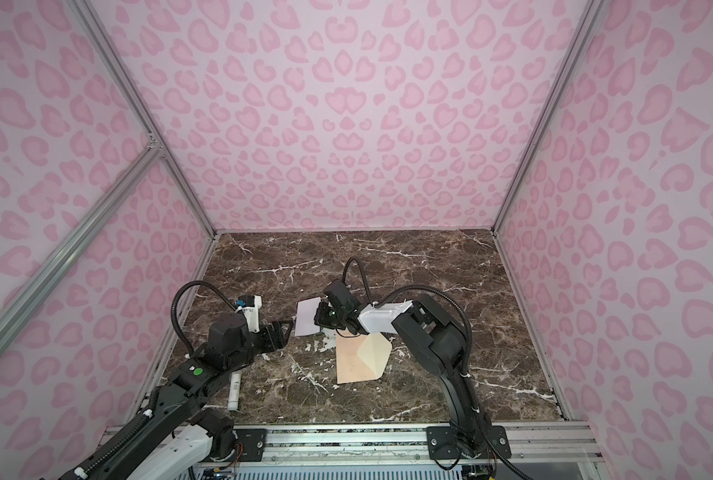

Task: Place the letter into the envelope and seal it
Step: 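Lift the white card upright with the right gripper while left gripper approaches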

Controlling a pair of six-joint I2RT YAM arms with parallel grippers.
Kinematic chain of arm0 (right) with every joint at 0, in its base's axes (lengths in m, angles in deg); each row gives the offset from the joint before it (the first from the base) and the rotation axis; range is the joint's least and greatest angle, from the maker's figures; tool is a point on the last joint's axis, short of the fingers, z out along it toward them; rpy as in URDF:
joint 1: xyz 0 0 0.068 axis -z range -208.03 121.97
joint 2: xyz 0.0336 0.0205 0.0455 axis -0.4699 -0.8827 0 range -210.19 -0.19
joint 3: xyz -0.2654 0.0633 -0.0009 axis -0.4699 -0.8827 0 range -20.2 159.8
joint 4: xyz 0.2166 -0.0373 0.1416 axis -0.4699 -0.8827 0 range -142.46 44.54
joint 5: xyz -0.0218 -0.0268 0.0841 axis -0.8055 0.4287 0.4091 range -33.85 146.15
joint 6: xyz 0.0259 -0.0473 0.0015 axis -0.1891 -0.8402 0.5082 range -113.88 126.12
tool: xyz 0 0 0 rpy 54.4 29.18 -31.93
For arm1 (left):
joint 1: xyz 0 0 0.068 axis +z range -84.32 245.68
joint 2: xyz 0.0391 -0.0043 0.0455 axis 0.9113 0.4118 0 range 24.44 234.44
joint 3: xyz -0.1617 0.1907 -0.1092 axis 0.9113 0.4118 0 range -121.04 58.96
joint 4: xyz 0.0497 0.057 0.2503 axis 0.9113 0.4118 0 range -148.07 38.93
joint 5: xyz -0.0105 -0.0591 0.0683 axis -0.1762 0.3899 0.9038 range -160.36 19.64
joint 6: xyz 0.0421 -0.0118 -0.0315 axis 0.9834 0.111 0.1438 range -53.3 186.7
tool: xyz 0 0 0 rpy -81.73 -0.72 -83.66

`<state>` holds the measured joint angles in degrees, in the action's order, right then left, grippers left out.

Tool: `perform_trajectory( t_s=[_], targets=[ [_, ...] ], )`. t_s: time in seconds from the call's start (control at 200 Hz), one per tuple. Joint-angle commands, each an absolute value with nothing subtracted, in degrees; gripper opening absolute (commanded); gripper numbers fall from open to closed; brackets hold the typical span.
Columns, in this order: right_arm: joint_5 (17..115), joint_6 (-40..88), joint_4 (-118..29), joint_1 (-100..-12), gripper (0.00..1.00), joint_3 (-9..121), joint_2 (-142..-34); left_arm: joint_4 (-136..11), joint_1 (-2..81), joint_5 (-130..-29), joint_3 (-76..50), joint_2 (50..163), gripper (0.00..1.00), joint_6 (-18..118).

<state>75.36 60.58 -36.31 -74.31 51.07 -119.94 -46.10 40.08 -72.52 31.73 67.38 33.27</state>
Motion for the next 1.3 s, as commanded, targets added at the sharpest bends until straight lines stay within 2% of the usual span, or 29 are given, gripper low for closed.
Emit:
perform_trajectory(
  t_s=[0.0,0.165,0.42,0.595,0.765,1.04,1.295],
  targets=[
    [75.3,60.29,-35.16,-74.52,0.02,50.99,-118.39,-46.14,40.04,-72.71,31.2,66.69,0.79,33.39],
    [74.52,57.72,-38.34,-74.61,0.0,49.86,-110.82,-43.46,40.42,-76.9,28.9,65.19,0.82,34.89],
    [71.01,52.66,-46.0,-74.52,0.0,43.61,-91.19,-45.84,40.88,-85.66,26.67,62.76,0.91,34.12],
    [70.38,51.65,-49.46,-73.78,0.0,38.31,-78.92,-60.28,40.98,-95.0,29.82,64.51,0.92,27.45],
    [70.06,52.34,-50.66,-72.42,0.0,33.12,-68.69,-77.36,40.55,-101.88,33.13,70.66,0.91,20.17],
    [70.44,54.27,-51.33,-69.32,0.0,27.76,-57.57,-95.06,33.51,-103.85,31.36,87.13,0.88,15.04],
    [71.03,54.34,-54.38,-67.11,0.0,26.6,-53.26,-104.78,32.57,-105.05,29.04,93.51,0.88,10.78]
  ],
)
